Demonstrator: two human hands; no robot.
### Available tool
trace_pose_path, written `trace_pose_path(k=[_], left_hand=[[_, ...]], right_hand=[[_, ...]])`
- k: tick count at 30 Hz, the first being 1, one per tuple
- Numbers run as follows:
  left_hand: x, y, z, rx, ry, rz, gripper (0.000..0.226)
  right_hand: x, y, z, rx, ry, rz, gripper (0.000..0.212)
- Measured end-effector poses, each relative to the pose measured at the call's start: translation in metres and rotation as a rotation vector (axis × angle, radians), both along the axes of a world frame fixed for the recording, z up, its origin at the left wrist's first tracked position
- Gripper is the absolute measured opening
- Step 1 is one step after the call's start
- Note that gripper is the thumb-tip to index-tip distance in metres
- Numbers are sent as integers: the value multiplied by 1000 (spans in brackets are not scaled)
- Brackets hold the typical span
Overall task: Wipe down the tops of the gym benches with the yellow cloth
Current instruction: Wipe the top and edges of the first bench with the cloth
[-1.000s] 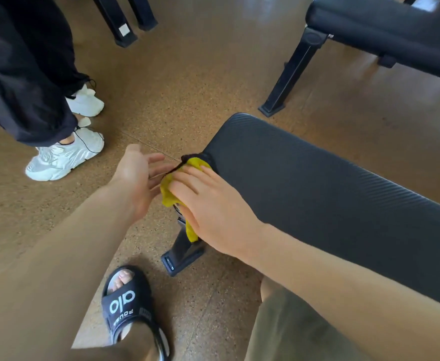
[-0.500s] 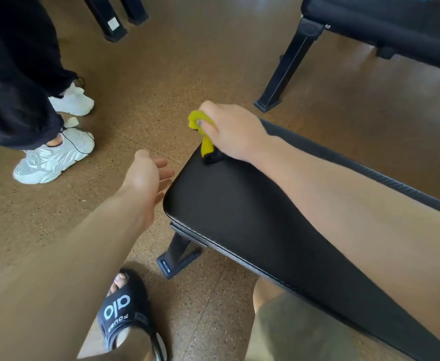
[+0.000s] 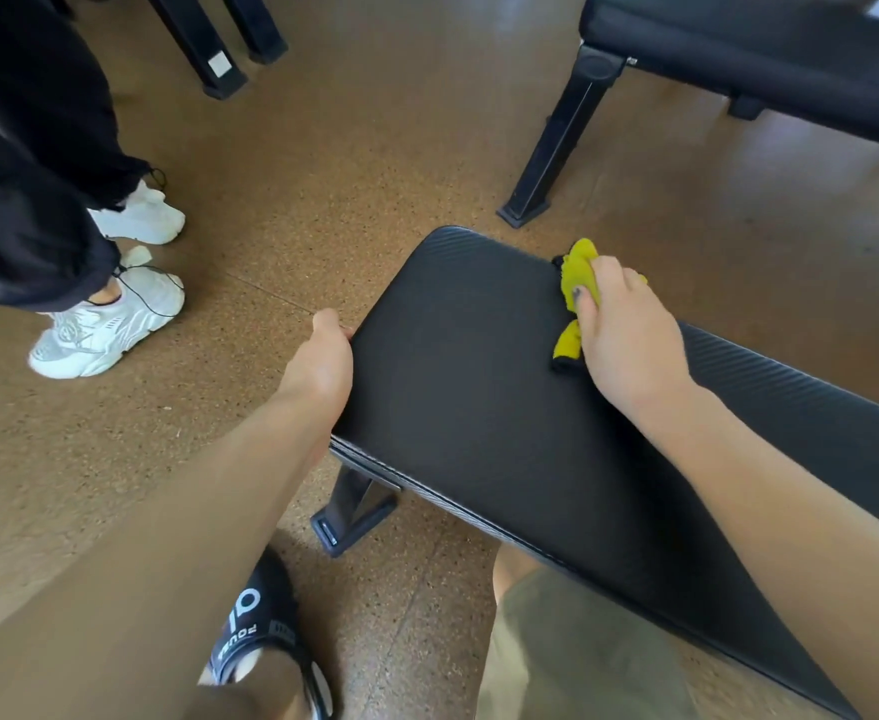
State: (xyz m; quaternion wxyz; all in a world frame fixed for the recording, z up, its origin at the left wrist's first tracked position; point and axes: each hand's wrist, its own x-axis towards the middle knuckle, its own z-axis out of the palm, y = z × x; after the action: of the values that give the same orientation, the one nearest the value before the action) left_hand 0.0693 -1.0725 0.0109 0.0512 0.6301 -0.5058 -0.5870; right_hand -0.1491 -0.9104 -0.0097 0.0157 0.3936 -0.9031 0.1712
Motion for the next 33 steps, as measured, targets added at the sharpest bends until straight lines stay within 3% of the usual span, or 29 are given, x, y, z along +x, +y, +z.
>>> trace_pose_path(k=[3,6,8,15,21,26,30,33], left_hand=[[-2,0,0,16,-8,24,82],[-4,-3,-4,60,68,63,66],[-3,-7,-5,119,141,113,68],[10,-16,-7,269,314,159,81],[11,-16,-7,269,282,111,74],[13,-25,-13,298,296,62,82],[-1,-18,-16,204,147,45,78],[-4,-15,-18,154,33,105,112]], right_hand=[[6,-49,1,-16,3,-16,22],[37,-100,-7,-41,83,140,12],[64,-111,-13,-88,100,261,9],[147,-48,-7,-65,7,594,24],[150,20,-10,105,128,734,42],[115,-74,0,6,19,684,32],[55,-133,8,28,44,413,23],[18,-120,3,20,2,163,27]])
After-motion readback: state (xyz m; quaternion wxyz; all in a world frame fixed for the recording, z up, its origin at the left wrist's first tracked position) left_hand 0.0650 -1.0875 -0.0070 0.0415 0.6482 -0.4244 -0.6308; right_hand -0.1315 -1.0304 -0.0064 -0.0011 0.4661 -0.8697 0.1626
